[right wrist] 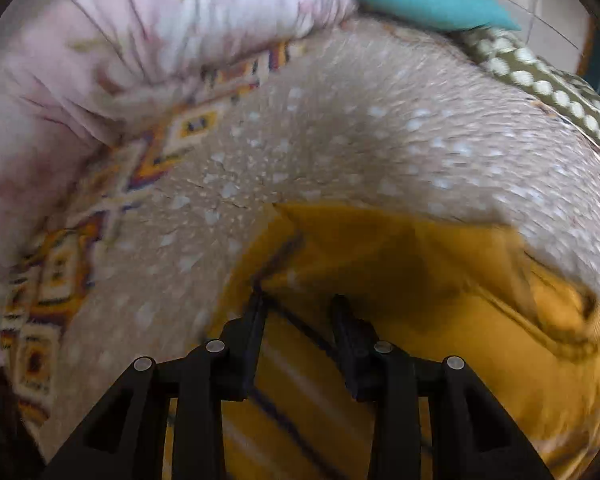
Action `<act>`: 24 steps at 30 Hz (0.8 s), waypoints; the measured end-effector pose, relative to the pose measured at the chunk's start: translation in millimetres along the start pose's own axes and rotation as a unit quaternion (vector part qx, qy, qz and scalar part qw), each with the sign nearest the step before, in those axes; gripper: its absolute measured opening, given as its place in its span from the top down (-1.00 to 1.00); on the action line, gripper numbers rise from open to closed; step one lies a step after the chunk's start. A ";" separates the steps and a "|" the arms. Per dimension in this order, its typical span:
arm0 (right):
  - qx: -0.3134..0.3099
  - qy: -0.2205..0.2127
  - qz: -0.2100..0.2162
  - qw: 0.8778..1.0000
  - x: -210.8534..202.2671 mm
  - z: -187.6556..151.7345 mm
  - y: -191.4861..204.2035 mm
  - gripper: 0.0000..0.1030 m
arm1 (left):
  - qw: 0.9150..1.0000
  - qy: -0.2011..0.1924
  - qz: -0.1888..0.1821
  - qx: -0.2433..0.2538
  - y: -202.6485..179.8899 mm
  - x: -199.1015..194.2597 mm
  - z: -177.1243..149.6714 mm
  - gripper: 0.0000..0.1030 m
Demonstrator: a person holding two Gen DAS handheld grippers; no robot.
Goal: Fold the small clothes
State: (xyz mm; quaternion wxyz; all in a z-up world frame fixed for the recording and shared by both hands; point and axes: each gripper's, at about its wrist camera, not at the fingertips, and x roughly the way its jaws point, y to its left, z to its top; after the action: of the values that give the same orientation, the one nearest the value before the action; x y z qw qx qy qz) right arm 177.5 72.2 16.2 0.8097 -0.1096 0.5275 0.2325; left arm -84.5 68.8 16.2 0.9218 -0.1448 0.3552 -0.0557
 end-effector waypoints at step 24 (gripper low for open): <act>0.050 0.024 -0.024 0.998 -145.3 -178.1 -108.0 0.21 | 1.000 0.006 0.011 0.006 1.1 4.8 -0.1 -0.83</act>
State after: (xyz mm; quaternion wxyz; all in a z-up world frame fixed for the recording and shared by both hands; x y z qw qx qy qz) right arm 38.9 -134.7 65.7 0.8067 -0.0868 0.5548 0.1839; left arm -81.0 68.9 12.7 0.9212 -0.1351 0.3616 -0.0482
